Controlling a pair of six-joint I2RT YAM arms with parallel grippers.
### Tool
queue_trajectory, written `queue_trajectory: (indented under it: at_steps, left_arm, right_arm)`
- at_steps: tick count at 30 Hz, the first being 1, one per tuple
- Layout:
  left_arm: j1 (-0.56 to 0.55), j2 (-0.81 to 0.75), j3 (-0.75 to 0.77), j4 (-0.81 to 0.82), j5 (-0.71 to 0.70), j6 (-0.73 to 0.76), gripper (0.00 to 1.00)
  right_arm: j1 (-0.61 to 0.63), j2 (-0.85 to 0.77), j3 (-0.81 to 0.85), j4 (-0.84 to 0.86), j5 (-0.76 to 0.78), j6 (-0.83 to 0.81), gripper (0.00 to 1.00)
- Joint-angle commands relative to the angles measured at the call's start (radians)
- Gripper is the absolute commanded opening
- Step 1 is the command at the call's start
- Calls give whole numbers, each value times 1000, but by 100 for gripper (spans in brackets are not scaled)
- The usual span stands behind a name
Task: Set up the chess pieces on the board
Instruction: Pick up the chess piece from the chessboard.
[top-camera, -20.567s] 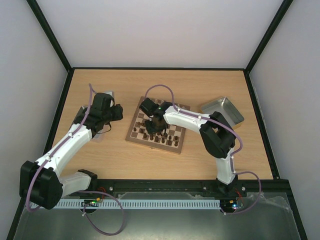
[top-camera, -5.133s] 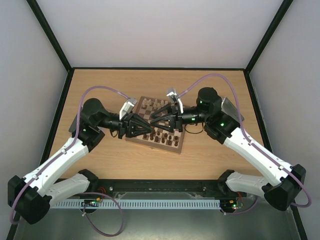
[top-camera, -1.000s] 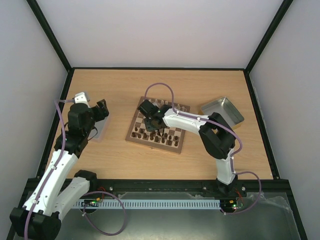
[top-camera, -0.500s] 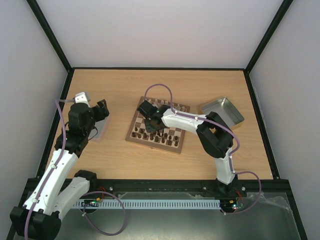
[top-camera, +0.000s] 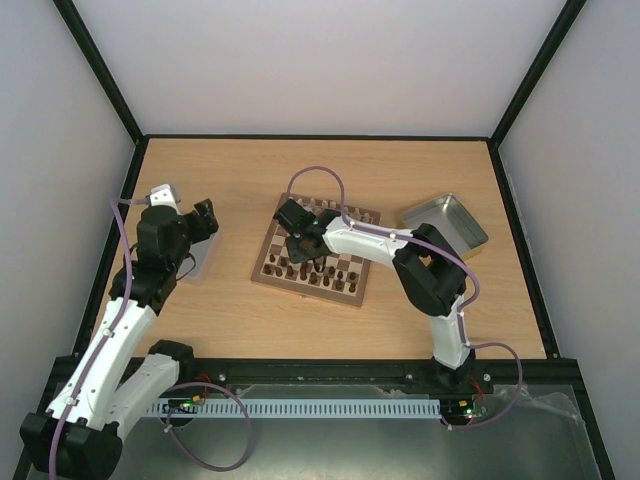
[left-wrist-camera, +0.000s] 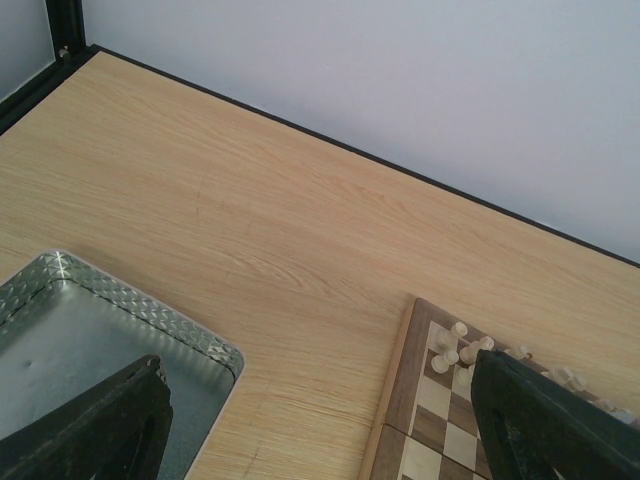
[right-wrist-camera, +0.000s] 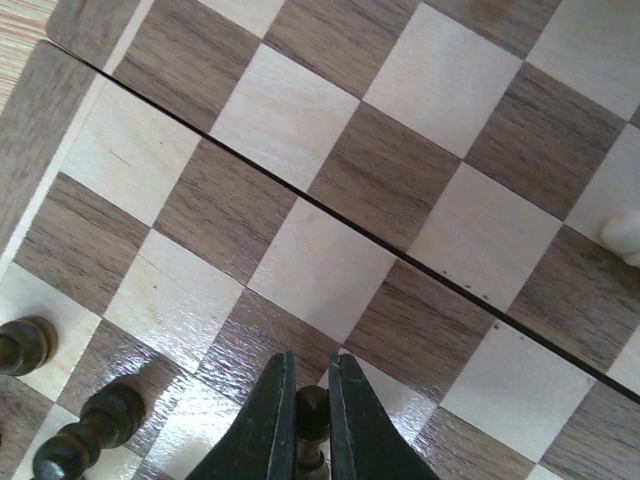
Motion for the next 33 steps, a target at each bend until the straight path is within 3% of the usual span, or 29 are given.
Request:
queue_trajectory:
  at_steps: [1,15,33]
  left_arm:
    - [7,-8,-6,17,-2,11,84]
    - [7,-9,-13,28,38,13,84]
    - [7,-15,-26,49,120,19,84]
  right_arm:
    - [2,-38,12,35,-5,-6,6]
    - [2,-112,-74,154,59,24,7]
    - [10,-123,-114,250,33,20,10]
